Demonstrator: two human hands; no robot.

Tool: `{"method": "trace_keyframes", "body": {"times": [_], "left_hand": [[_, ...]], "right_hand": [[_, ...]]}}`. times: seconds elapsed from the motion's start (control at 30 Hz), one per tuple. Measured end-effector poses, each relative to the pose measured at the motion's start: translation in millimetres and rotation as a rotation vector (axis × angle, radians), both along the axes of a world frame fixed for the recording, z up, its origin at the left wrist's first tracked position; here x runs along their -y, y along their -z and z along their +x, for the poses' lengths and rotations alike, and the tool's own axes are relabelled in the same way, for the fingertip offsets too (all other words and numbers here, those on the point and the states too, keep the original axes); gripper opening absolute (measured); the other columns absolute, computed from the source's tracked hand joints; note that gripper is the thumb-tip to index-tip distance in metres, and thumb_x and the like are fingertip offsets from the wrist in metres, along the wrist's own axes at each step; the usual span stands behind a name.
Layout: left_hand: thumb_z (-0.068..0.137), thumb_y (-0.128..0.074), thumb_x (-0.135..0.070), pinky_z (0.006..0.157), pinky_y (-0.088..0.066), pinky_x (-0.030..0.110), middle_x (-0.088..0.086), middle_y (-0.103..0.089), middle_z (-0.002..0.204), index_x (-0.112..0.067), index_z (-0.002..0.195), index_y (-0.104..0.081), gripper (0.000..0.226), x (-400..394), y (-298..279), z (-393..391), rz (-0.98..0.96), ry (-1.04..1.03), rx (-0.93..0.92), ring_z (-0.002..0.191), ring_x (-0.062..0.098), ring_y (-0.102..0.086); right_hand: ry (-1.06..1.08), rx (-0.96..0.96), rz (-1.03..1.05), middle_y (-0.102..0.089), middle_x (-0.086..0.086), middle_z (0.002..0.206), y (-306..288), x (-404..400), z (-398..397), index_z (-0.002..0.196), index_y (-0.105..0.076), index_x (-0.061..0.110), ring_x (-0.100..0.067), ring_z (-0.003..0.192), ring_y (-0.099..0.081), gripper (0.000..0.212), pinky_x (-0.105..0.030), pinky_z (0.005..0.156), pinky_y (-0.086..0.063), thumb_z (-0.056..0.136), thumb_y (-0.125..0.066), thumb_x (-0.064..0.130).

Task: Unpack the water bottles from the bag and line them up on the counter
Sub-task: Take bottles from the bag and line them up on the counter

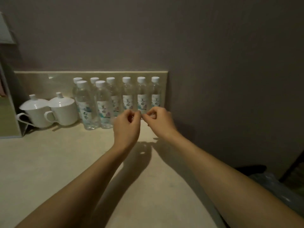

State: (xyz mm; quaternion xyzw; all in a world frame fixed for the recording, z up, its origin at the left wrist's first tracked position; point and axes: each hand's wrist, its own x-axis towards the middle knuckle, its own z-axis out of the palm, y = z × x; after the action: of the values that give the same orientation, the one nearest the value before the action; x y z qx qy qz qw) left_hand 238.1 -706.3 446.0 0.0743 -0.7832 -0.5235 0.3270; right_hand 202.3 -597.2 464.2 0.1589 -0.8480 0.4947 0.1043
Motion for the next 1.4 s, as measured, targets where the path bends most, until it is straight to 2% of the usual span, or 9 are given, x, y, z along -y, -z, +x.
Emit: {"method": "trace_keyframes", "body": {"times": [0.1,0.2,0.4,0.57,0.8,0.93,1.1,1.27,1.4], "left_hand": [[0.095,-0.055,-0.026,0.06,-0.042,0.036,0.009,-0.06,0.064,-0.008,0.071,-0.063,0.031,-80.8,3.9,3.5,-0.019,0.071,0.012,0.06,0.014,-0.051],[0.097,-0.054,-0.026,0.057,-0.039,0.029,-0.003,-0.056,0.059,-0.016,0.069,-0.063,0.031,-170.3,3.0,1.4,-0.057,0.174,0.032,0.057,0.009,-0.05],[0.096,-0.05,-0.03,0.069,-0.053,0.038,0.001,-0.063,0.064,-0.012,0.08,-0.071,0.032,-339.1,12.1,-9.2,-0.078,0.392,0.129,0.068,0.022,-0.064],[0.095,-0.05,-0.031,0.073,-0.054,0.039,0.0,-0.064,0.066,-0.014,0.08,-0.071,0.031,-440.9,54.0,-28.9,-0.052,0.479,0.262,0.073,0.024,-0.066],[0.096,-0.048,-0.031,0.068,-0.056,0.039,0.006,-0.067,0.072,-0.014,0.079,-0.068,0.031,-537.8,150.7,-93.2,-0.011,0.543,0.512,0.07,0.024,-0.067],[0.096,-0.048,-0.031,0.058,-0.05,0.036,0.008,-0.065,0.068,-0.008,0.073,-0.063,0.035,-594.1,209.4,-145.5,0.032,0.544,0.615,0.063,0.023,-0.062],[0.096,-0.048,-0.017,0.051,-0.042,0.03,0.008,-0.06,0.061,0.001,0.072,-0.061,0.032,-636.7,270.6,-168.8,0.083,0.538,0.793,0.055,0.017,-0.053],[0.093,-0.05,-0.014,0.049,-0.04,0.03,0.005,-0.058,0.055,-0.01,0.06,-0.052,0.033,-653.7,299.8,-201.3,0.071,0.486,0.89,0.052,0.015,-0.051],[0.096,-0.05,-0.019,0.063,-0.056,0.043,0.01,-0.066,0.066,-0.012,0.069,-0.06,0.03,-666.4,326.7,-222.7,0.067,0.454,0.987,0.061,0.023,-0.063]], "right_hand": [[0.03,-0.039,-0.049,-0.06,0.004,0.06,2.7,-83.5,12.2,0.076,-0.065,0.017,-0.014,0.065,-0.063,0.021,-0.031,0.065,-0.048,0.088,-0.066,0.034],[0.13,-0.08,-0.104,-0.063,-0.002,0.061,12.2,-179.2,17.7,0.075,-0.065,0.017,-0.018,0.062,-0.062,0.018,-0.037,0.066,-0.051,0.088,-0.064,0.03],[0.355,-0.033,-0.18,-0.057,0.007,0.048,43.6,-363.4,32.6,0.071,-0.061,0.017,-0.006,0.05,-0.055,0.024,-0.03,0.06,-0.045,0.094,-0.058,0.025],[0.51,0.038,-0.226,-0.054,0.004,0.051,81.0,-470.4,27.6,0.083,-0.064,0.001,-0.009,0.051,-0.052,0.027,-0.03,0.062,-0.043,0.096,-0.054,0.023],[0.569,0.203,-0.148,-0.055,0.0,0.056,151.1,-578.2,-13.7,0.082,-0.061,0.001,-0.002,0.046,-0.05,0.024,-0.019,0.053,-0.042,0.097,-0.054,0.019],[0.56,0.359,-0.067,-0.059,0.0,0.062,194.2,-638.0,-62.0,0.087,-0.064,0.007,-0.009,0.059,-0.056,0.017,-0.02,0.059,-0.045,0.096,-0.055,0.018],[0.491,0.614,0.032,-0.062,0.0,0.072,231.8,-695.2,-114.7,0.095,-0.063,0.009,-0.007,0.064,-0.059,0.014,-0.01,0.049,-0.041,0.096,-0.054,0.02],[0.354,0.846,0.162,-0.063,-0.008,0.077,268.0,-726.3,-164.0,0.084,-0.062,0.009,-0.02,0.074,-0.059,0.016,-0.028,0.064,-0.046,0.091,-0.056,0.022],[0.21,0.98,0.216,-0.055,-0.008,0.072,310.9,-738.1,-203.0,0.085,-0.063,-0.003,-0.019,0.067,-0.054,0.021,-0.029,0.06,-0.045,0.091,-0.052,0.015]]}}
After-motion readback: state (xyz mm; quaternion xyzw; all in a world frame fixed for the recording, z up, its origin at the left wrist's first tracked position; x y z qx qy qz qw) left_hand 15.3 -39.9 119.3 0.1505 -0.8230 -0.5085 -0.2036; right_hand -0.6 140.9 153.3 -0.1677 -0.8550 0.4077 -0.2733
